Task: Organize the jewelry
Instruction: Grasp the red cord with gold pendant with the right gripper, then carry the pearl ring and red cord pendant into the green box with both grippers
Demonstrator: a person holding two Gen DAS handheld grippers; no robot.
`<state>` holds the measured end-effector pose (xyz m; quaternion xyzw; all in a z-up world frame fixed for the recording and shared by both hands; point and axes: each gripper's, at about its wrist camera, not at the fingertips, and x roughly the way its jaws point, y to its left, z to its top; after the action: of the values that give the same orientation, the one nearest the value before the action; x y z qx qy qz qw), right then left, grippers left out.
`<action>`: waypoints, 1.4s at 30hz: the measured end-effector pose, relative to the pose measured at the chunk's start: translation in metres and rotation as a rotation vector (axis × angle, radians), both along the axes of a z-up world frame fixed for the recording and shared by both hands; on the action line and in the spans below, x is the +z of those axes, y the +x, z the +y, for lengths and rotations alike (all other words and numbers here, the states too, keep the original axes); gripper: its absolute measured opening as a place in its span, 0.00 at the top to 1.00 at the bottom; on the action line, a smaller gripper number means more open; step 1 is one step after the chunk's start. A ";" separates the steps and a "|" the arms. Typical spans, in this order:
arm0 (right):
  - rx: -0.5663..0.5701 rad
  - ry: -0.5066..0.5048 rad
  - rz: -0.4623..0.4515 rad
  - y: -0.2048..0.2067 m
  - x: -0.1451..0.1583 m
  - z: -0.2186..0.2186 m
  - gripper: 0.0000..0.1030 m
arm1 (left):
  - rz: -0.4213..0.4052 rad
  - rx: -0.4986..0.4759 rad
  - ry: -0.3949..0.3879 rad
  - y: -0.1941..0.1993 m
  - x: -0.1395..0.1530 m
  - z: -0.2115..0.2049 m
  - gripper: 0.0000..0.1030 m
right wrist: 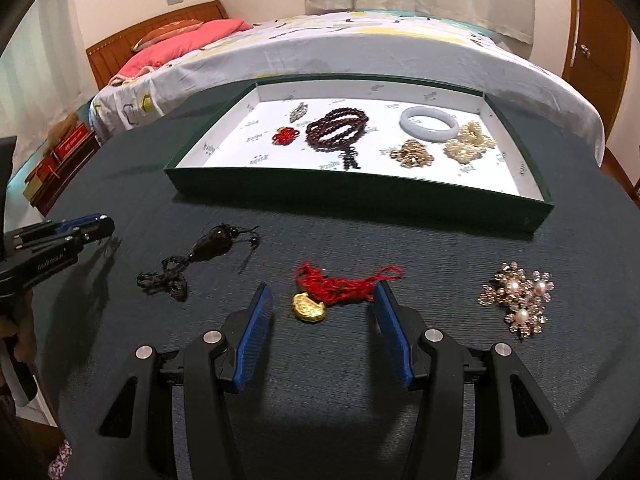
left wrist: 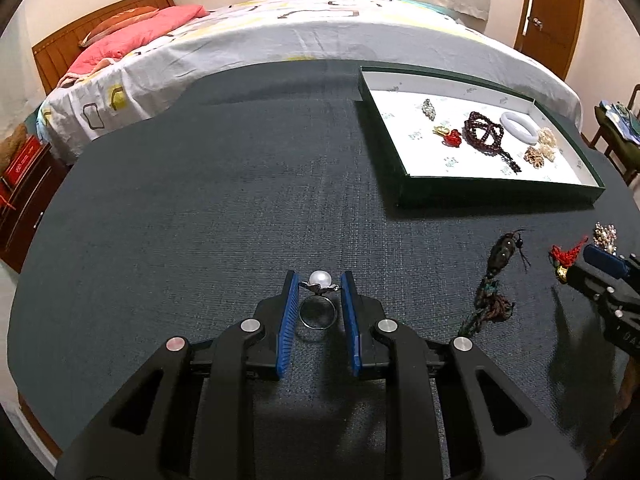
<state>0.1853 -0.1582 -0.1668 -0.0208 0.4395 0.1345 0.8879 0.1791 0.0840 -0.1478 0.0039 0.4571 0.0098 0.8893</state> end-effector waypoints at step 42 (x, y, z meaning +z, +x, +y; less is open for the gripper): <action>-0.073 0.033 -0.173 0.012 0.053 -0.045 0.79 | -0.115 -0.121 -0.095 0.031 0.047 -0.063 0.79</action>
<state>0.1978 -0.2034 -0.1137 -0.0017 0.3596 0.1068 0.9270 0.2096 0.0208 -0.1003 -0.0114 0.4043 -0.0657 0.9122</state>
